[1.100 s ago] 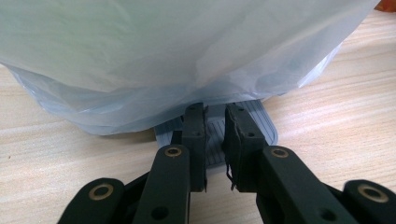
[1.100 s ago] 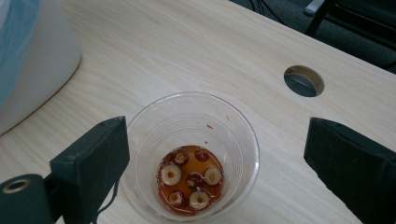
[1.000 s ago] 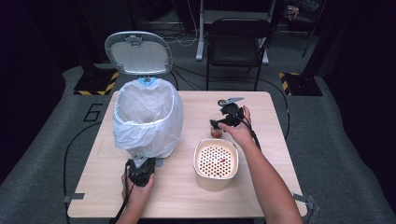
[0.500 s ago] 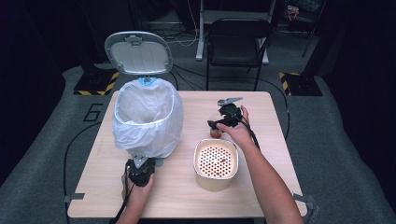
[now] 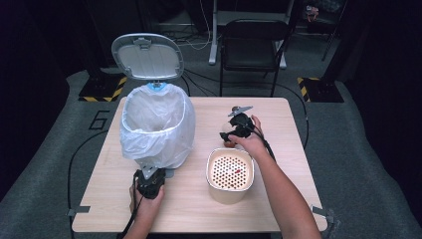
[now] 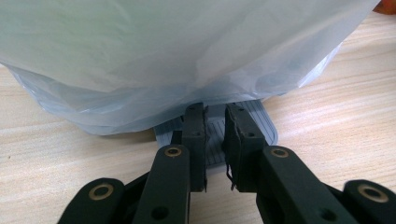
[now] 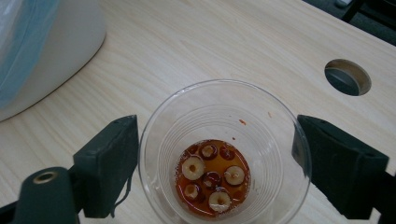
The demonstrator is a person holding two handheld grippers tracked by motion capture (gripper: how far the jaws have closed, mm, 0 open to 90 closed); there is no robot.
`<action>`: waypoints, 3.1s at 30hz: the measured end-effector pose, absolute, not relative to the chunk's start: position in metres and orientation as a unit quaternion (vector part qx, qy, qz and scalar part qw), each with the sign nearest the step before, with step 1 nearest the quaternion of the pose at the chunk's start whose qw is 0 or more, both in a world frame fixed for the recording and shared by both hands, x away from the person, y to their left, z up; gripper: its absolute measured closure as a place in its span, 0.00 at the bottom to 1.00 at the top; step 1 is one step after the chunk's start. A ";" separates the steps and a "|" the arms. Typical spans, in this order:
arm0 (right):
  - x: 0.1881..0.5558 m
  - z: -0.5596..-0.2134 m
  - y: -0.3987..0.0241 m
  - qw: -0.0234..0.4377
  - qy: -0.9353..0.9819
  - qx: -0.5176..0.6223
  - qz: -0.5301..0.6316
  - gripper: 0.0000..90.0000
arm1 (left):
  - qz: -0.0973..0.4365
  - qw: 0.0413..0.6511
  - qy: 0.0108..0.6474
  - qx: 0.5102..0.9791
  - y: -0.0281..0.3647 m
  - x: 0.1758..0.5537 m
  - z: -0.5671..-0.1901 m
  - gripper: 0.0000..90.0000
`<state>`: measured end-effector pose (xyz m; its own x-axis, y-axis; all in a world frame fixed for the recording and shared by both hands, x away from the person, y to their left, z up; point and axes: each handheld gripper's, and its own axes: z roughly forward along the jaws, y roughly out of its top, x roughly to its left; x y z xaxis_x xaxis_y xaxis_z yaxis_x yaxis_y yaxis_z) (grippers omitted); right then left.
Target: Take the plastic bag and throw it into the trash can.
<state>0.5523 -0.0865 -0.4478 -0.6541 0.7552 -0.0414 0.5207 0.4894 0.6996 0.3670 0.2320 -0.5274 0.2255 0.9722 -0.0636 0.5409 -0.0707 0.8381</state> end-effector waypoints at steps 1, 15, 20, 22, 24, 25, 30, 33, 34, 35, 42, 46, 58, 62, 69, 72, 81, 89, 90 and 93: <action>0.553 -0.448 -0.087 0.177 0.844 0.379 0.335 0.22 | 0.276 0.391 0.557 0.679 0.232 0.367 -0.527 0.87; 0.548 -0.445 -0.107 0.178 0.846 0.387 0.322 0.24 | 0.276 0.391 0.556 0.679 0.232 0.367 -0.527 0.87; 0.541 -0.444 -0.122 0.178 0.842 0.394 0.323 0.24 | 0.275 0.392 0.558 0.678 0.232 0.367 -0.527 0.87; 0.536 -0.444 -0.129 0.181 0.841 0.395 0.323 0.24 | 0.279 0.392 0.557 0.677 0.232 0.367 -0.527 0.87; 0.531 -0.443 -0.136 0.184 0.839 0.399 0.322 0.24 | 0.276 0.394 0.559 0.675 0.231 0.367 -0.528 0.87; 0.528 -0.443 -0.139 0.185 0.839 0.399 0.322 0.24 | 0.276 0.392 0.558 0.677 0.232 0.367 -0.528 0.87; 0.511 -0.442 -0.159 0.185 0.830 0.410 0.329 0.24 | 0.276 0.391 0.558 0.678 0.232 0.367 -0.527 0.87; 0.501 -0.443 -0.168 0.186 0.832 0.412 0.322 0.24 | 0.277 0.397 0.560 0.672 0.231 0.367 -0.528 0.87; 0.499 -0.443 -0.170 0.187 0.833 0.411 0.320 0.24 | 0.279 0.395 0.558 0.674 0.231 0.367 -0.528 0.87; 0.497 -0.443 -0.173 0.190 0.832 0.413 0.318 0.24 | 0.279 0.391 0.556 0.678 0.232 0.367 -0.527 0.87; 0.479 -0.445 -0.185 0.191 0.827 0.425 0.316 0.24 | 0.280 0.392 0.556 0.677 0.232 0.367 -0.527 0.87; 0.464 -0.446 -0.194 0.194 0.824 0.430 0.314 0.24 | 0.280 0.388 0.554 0.681 0.232 0.367 -0.527 0.87; 0.435 -0.447 -0.214 0.201 0.806 0.457 0.318 0.23 | 0.280 0.391 0.556 0.678 0.231 0.367 -0.527 0.87; 0.432 -0.450 -0.215 0.212 0.804 0.450 0.325 0.23 | 0.279 0.390 0.558 0.678 0.231 0.367 -0.528 0.87; 0.428 -0.455 -0.212 0.243 0.799 0.437 0.334 0.17 | 0.275 0.389 0.557 0.680 0.231 0.367 -0.527 0.87; 0.427 -0.458 -0.213 0.239 0.795 0.443 0.338 0.16 | 0.278 0.392 0.556 0.678 0.231 0.367 -0.528 0.87; 0.428 -0.470 -0.220 0.210 0.792 0.450 0.355 0.15 | 0.278 0.391 0.556 0.679 0.231 0.367 -0.527 0.87; 0.429 -0.479 -0.218 0.220 0.792 0.440 0.361 0.18 | 0.280 0.391 0.555 0.678 0.232 0.367 -0.527 0.87; 0.430 -0.481 -0.219 0.221 0.788 0.444 0.364 0.20 | 0.279 0.389 0.554 0.681 0.232 0.367 -0.527 0.87; 0.431 -0.482 -0.220 0.219 0.786 0.447 0.367 0.24 | 0.284 0.384 0.551 0.685 0.233 0.367 -0.527 0.87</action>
<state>0.4310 -0.2199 -0.4821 -0.5050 0.8629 -0.0172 0.5413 0.3322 0.7724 0.3670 0.2331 -0.5267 0.2322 0.9721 -0.0342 0.5362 -0.0986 0.8383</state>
